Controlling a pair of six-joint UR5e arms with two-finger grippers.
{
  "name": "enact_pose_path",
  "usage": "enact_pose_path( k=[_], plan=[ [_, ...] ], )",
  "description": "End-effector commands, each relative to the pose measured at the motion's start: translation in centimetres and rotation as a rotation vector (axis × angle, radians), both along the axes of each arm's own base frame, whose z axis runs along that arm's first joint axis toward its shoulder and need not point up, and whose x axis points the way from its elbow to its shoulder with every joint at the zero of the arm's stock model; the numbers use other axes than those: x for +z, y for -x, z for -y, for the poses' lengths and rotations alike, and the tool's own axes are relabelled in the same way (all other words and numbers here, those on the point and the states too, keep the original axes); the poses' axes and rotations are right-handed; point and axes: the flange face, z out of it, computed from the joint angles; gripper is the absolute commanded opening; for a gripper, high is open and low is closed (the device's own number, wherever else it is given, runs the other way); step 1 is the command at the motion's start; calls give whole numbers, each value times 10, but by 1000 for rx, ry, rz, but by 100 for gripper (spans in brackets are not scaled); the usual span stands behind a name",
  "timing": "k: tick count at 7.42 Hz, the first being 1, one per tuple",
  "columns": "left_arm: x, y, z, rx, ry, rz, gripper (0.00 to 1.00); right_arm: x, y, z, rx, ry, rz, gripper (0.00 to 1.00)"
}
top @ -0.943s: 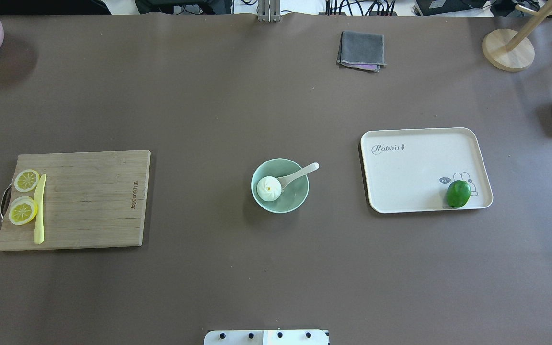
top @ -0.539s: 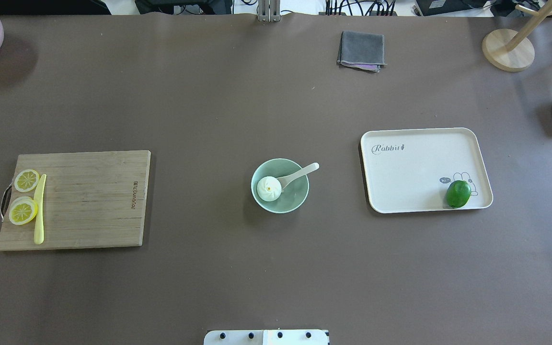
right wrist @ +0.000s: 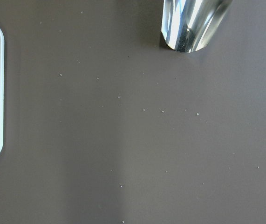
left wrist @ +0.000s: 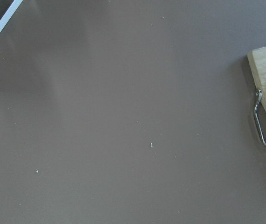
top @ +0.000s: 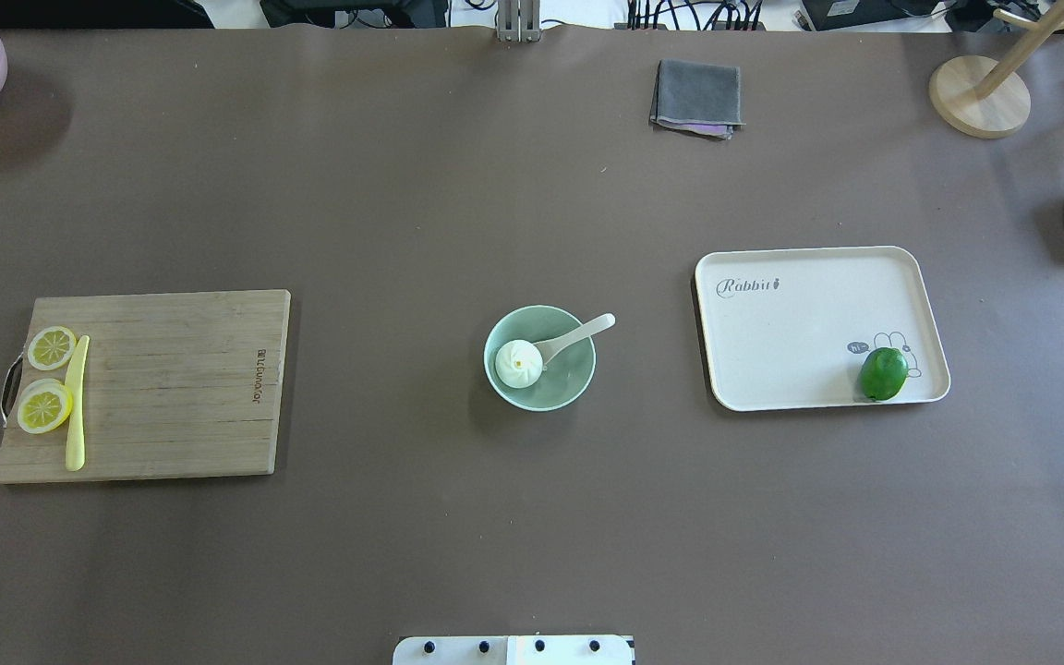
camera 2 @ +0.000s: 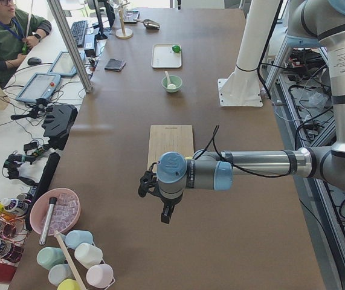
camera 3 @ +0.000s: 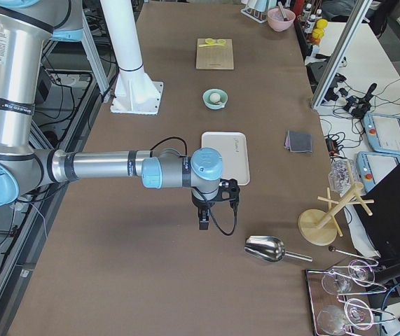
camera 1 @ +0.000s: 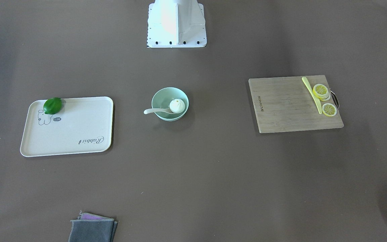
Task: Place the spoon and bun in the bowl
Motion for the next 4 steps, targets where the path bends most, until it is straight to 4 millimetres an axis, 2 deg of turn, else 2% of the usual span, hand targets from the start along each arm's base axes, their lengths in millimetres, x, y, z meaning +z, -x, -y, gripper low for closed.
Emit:
enact_pose_path(
  k=[1, 4],
  plan=[
    [4, -1, 0, 0, 10, 3, 98, 2, -1, -4, 0, 7, -4, 100],
    [3, -1, -1, 4, 7, -3, 98, 11, -2, -14, 0, 26, -9, 100]
  ],
)
